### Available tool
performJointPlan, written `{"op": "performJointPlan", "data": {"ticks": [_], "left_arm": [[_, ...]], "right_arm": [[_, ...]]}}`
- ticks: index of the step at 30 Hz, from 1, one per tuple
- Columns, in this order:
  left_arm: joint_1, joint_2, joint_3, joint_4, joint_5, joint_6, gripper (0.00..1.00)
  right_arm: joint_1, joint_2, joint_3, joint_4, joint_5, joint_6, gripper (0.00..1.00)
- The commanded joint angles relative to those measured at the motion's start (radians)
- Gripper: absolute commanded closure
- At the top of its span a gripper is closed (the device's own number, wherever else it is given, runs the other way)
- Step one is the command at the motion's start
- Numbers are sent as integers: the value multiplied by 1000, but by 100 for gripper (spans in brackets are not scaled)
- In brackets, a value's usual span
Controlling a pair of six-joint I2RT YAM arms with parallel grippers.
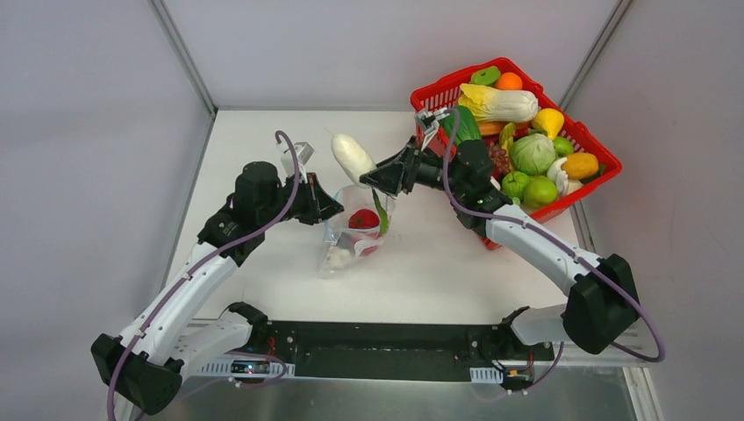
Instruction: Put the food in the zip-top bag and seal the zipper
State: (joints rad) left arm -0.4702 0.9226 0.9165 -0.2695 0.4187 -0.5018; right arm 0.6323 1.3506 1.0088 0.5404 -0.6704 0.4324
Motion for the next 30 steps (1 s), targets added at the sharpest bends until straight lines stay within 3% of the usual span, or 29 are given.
{"op": "performJointPlan", "data": {"ticks": [1, 9, 15, 23, 30], "left_arm": [[2, -11, 5, 45, 36, 14, 100], [2, -19, -11, 77, -10, -11, 100], [2, -33, -33, 95, -79, -34, 100], [2, -27, -36, 105, -120, -47, 100], [2, -23, -38, 125, -74, -45, 100]], "right_arm": [[12, -1, 2, 198, 10, 16, 63], [48, 50, -73, 462, 75, 200, 64], [75, 60, -83, 551, 45, 355, 66], [94, -14, -78, 509, 33, 417, 68], [98, 30, -78, 512, 32, 515, 70]]}}
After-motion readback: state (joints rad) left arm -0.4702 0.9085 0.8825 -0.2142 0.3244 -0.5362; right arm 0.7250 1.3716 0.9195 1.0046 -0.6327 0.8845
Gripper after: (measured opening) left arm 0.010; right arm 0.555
